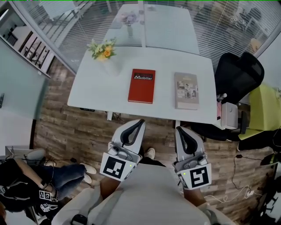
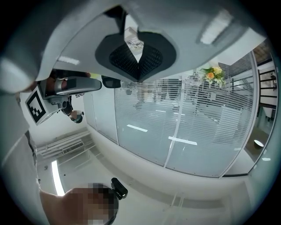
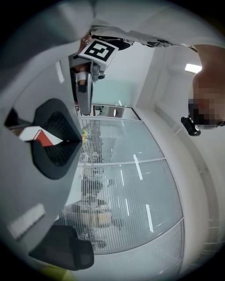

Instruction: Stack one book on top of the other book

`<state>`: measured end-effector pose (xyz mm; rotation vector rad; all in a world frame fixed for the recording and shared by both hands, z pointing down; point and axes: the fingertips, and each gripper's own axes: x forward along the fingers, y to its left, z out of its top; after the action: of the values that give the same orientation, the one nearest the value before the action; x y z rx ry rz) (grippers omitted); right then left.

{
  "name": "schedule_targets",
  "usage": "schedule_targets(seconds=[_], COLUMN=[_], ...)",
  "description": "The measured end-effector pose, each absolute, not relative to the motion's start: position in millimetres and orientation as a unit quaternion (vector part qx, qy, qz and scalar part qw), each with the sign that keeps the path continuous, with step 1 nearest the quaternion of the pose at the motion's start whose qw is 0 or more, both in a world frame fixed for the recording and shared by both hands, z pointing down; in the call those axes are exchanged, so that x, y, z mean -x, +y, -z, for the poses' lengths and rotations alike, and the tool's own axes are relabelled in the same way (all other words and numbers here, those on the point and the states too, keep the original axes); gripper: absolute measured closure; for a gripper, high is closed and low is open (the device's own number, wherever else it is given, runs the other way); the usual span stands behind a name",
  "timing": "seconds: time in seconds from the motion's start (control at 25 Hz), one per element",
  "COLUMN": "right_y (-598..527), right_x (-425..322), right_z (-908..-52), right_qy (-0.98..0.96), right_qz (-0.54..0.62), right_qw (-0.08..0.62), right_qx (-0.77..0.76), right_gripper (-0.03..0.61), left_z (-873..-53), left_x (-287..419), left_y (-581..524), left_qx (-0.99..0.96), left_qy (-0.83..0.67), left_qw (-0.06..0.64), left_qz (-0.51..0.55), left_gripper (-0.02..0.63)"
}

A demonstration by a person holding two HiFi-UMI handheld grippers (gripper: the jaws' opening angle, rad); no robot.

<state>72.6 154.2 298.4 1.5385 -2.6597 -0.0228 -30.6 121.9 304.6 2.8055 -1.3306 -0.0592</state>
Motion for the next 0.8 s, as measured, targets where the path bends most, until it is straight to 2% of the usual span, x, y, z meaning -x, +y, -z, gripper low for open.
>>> schedule_targets(seconds=[0.4,0.8], right_y=[113.0,31.4], right_x=[-69.2,-35.4], right_z=[-304.0,-301.2], right_qy=[-0.868,-0.874], right_qz=[0.011,0.013], right_qw=[0.043,0.042], right_qx=[-0.494,-0.484], right_gripper=[0.572,0.572], left_z=[-313.4,-315.3], left_x=[31.6,61.8], left_y=[79.2,0.2], left_qx=[-0.902,-0.899], left_qy=[-0.43,-0.436], left_qw=[0.026,0.028], left_qz=[0.028,0.036], left_gripper=[0.615,0.615])
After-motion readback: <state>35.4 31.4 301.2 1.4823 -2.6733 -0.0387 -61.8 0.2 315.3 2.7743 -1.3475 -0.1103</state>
